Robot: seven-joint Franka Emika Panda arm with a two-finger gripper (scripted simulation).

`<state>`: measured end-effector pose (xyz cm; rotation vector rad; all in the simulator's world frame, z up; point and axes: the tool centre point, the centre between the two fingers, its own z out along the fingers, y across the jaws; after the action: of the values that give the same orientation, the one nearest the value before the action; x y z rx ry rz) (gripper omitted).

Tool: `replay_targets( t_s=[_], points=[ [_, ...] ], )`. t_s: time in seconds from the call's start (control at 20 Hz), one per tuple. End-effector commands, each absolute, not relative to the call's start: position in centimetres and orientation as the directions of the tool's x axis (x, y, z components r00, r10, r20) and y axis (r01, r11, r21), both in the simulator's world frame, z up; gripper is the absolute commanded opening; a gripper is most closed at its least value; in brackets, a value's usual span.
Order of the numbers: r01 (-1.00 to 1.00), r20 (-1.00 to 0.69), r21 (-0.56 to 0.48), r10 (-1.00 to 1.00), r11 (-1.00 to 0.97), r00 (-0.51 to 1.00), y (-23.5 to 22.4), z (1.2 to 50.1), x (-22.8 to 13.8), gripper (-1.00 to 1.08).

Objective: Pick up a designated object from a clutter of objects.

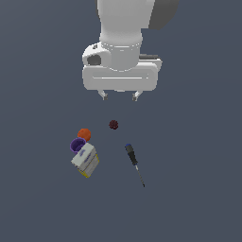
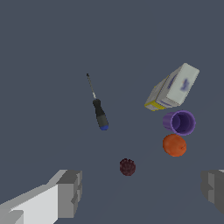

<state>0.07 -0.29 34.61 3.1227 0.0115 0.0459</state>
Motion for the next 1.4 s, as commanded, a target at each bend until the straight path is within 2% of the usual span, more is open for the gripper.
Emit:
replay_targets(
  t_s=[0.0,0.8,1.35],
  points=[
    [0.007,0.029,0.019,0.008,-1.000,1.000,-0.3,34.6,0.1,1.00],
    [0.065,0.029,0.031,0.066,-0.997,0.997,0.1,34.8,0.2,1.00],
    [0.137,0.023,0.030,0.137,-0.990,0.990,-2.4,31.9,0.7,1.00]
  ],
)
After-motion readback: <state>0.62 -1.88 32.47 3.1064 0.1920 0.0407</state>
